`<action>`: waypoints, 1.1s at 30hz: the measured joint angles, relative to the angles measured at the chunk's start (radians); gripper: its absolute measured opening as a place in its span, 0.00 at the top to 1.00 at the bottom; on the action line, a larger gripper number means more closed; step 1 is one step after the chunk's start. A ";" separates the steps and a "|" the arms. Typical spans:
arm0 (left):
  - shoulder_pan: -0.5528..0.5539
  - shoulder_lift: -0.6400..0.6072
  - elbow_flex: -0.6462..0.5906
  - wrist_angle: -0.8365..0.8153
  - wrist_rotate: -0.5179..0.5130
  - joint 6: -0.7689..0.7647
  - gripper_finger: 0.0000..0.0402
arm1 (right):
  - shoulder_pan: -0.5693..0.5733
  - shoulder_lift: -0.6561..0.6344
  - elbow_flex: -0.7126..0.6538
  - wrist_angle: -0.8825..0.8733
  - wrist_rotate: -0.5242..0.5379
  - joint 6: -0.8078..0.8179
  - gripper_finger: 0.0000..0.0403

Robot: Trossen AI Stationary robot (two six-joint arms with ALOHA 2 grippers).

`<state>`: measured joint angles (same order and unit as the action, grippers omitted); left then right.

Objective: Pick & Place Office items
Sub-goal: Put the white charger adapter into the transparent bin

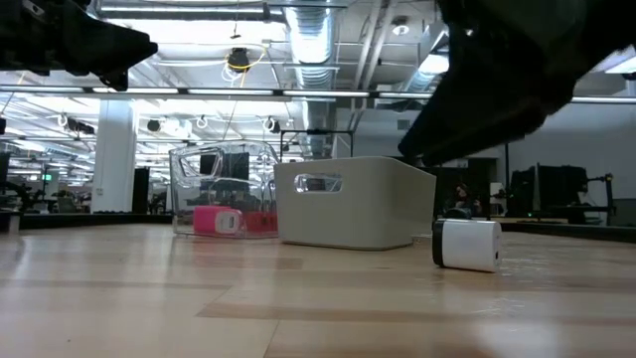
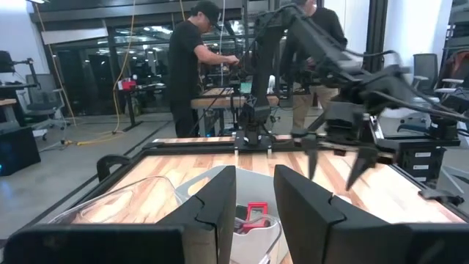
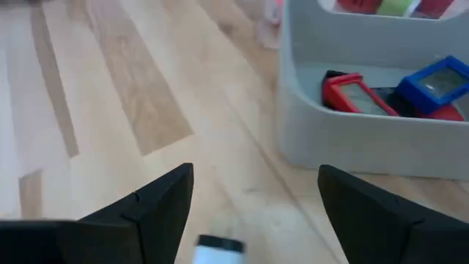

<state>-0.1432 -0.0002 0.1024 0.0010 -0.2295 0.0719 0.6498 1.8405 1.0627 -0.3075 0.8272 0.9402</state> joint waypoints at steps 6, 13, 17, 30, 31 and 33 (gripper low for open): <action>0.000 0.000 0.000 0.000 0.000 0.001 0.77 | 0.012 0.126 0.175 -0.295 -0.022 0.144 0.29; 0.000 0.000 0.000 0.002 -0.001 0.005 0.77 | 0.041 0.178 0.170 -0.269 -0.066 0.210 0.29; 0.000 0.000 0.000 0.008 -0.002 0.005 0.77 | 0.055 0.175 0.146 -0.227 -0.067 0.196 0.29; 0.000 0.000 0.000 0.011 -0.002 0.006 0.77 | 0.038 0.171 -0.021 0.041 -0.052 0.150 0.29; 0.000 0.000 0.000 0.011 -0.002 0.006 0.77 | 0.039 0.170 -0.027 0.052 -0.050 0.143 0.30; 0.000 0.000 0.000 0.011 -0.002 0.006 0.77 | 0.039 0.170 -0.036 0.072 -0.042 0.127 0.33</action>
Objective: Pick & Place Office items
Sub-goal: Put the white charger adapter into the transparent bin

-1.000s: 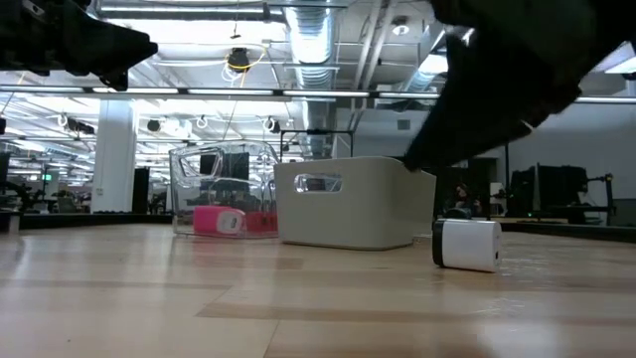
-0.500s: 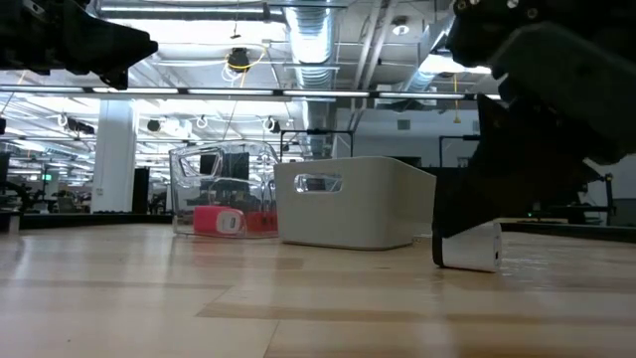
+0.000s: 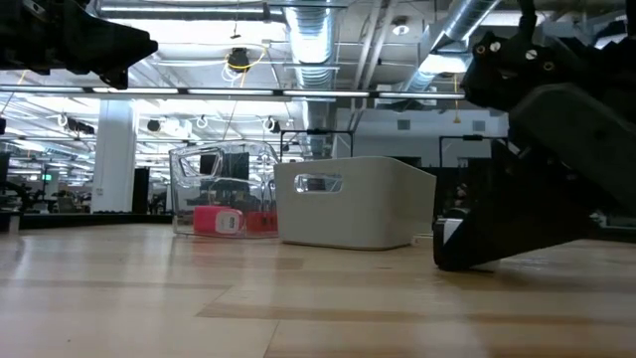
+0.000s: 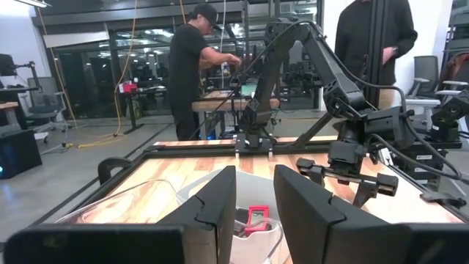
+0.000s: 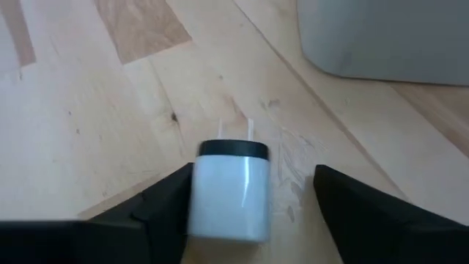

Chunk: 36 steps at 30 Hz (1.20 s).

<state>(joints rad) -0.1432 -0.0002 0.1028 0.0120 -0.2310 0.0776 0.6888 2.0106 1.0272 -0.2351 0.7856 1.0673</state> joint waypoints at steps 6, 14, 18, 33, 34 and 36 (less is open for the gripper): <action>0.000 0.000 0.000 0.000 0.000 0.000 0.77 | 0.014 0.003 -0.003 -0.007 0.044 -0.028 0.68; 0.000 0.000 0.000 0.000 0.000 0.000 0.77 | 0.150 -0.156 -0.003 -0.014 0.299 -0.080 0.70; 0.000 0.000 0.000 0.007 0.000 0.000 0.77 | 0.214 -0.338 -0.001 -0.039 0.524 -0.251 0.70; 0.000 0.000 0.000 0.012 0.000 0.005 0.77 | -0.539 -0.693 -0.350 0.824 -0.531 -0.926 0.70; 0.000 0.000 0.000 0.012 0.000 0.005 0.77 | -0.603 -0.683 -0.353 0.828 -0.599 -0.914 0.70; 0.000 0.000 0.000 0.012 0.000 0.005 0.77 | -0.715 -0.651 -0.353 0.842 -0.714 -0.890 0.70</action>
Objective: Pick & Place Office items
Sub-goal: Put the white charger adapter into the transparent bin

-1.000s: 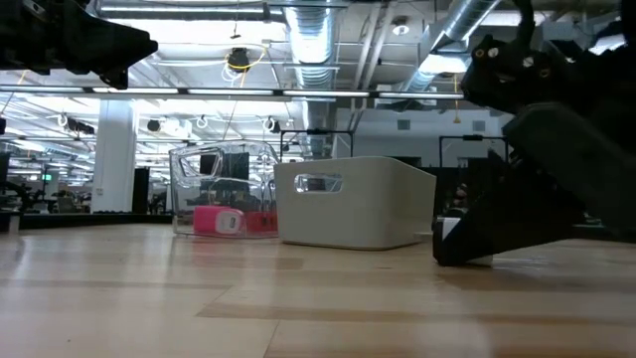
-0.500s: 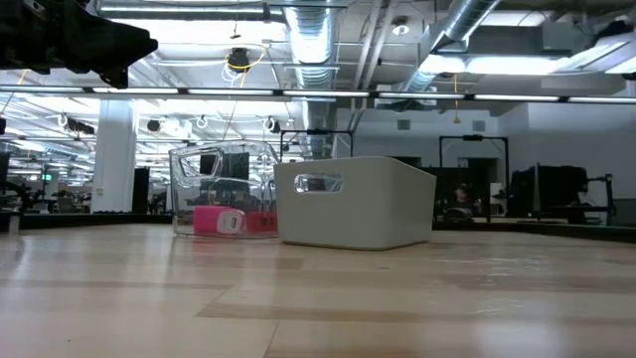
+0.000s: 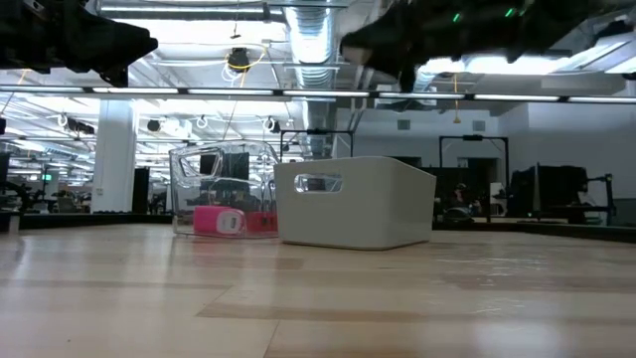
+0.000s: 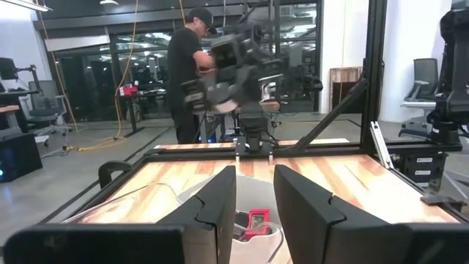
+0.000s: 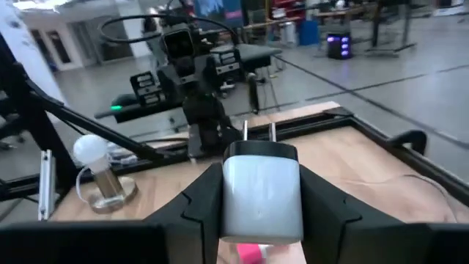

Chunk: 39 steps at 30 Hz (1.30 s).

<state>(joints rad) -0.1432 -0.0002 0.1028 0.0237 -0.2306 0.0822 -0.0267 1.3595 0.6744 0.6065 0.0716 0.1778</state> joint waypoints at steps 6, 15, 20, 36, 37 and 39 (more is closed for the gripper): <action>0.000 0.000 0.000 0.000 0.000 0.016 0.77 | -0.159 0.180 0.086 0.121 -0.229 0.055 0.70; 0.000 0.000 0.000 0.000 0.000 0.011 0.77 | -0.173 0.480 0.610 -0.496 -0.265 -0.091 0.70; 0.000 0.000 0.000 0.000 0.000 0.011 0.77 | -0.208 0.584 0.937 -1.015 -0.248 -0.173 0.70; 0.000 0.001 0.000 -0.006 0.000 0.008 0.77 | -0.217 0.777 1.057 -1.238 -0.261 -0.206 0.70; 0.000 0.001 0.000 -0.006 -0.001 0.008 0.77 | -0.218 0.785 1.057 -1.239 -0.261 -0.210 0.70; 0.000 0.001 0.000 -0.007 -0.003 0.008 0.77 | -0.218 0.792 1.057 -1.247 -0.259 -0.216 0.70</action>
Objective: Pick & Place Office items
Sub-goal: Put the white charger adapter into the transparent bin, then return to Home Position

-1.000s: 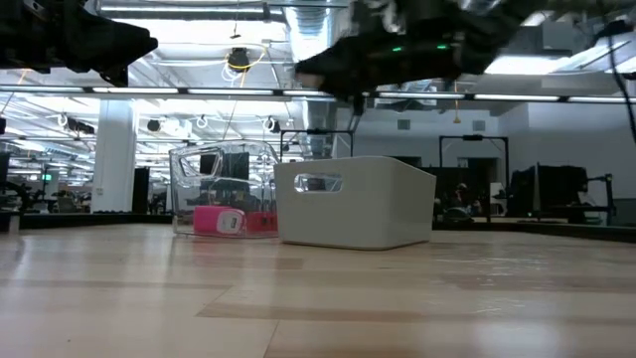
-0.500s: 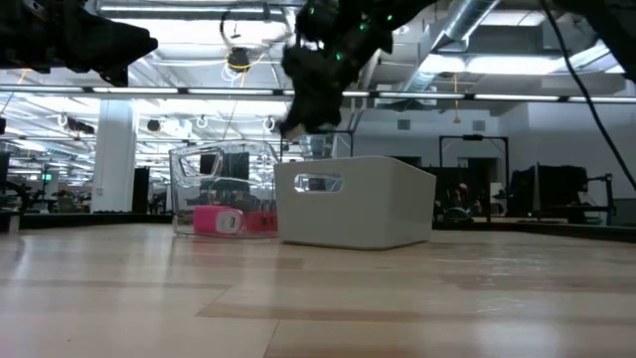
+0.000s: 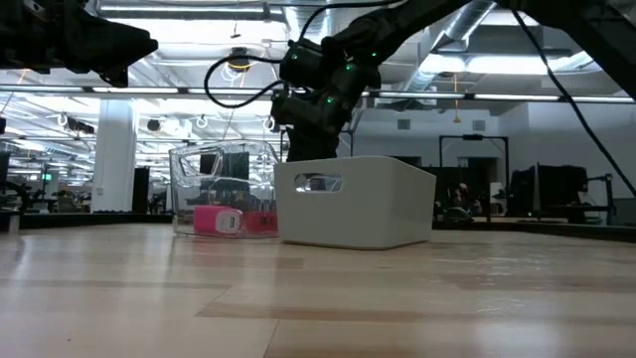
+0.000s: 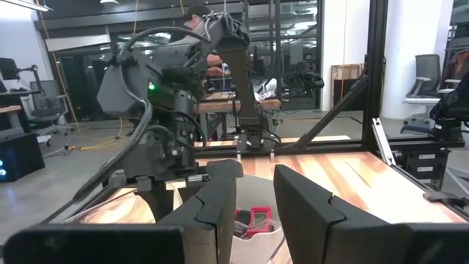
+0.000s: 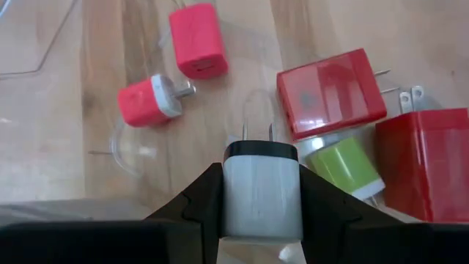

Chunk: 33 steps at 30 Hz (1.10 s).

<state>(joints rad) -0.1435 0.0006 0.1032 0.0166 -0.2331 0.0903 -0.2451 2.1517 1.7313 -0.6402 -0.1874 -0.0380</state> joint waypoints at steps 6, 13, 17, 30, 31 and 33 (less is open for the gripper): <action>0.000 0.000 0.000 0.000 -0.002 0.001 0.77 | 0.001 -0.003 0.001 0.015 0.000 -0.004 0.70; 0.000 0.000 0.000 0.000 -0.002 0.000 0.77 | 0.003 -0.003 0.001 0.034 0.001 0.000 0.70; 0.000 0.000 0.000 -0.001 -0.002 0.000 0.77 | 0.002 -0.003 0.001 0.051 0.002 0.026 0.65; 0.000 0.000 0.000 -0.052 -0.002 0.001 0.77 | -0.005 -0.008 0.001 0.065 -0.008 0.067 0.26; 0.000 0.000 0.000 -0.064 -0.005 0.001 0.77 | -0.002 -0.012 0.001 0.076 -0.020 0.064 0.26; 0.000 0.000 0.000 -0.105 -0.028 -0.005 0.77 | 0.006 -0.031 0.000 0.096 -0.046 0.059 0.27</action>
<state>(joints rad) -0.1436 0.0002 0.1032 -0.0884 -0.2608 0.0853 -0.2394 2.1212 1.7314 -0.5441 -0.2330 0.0215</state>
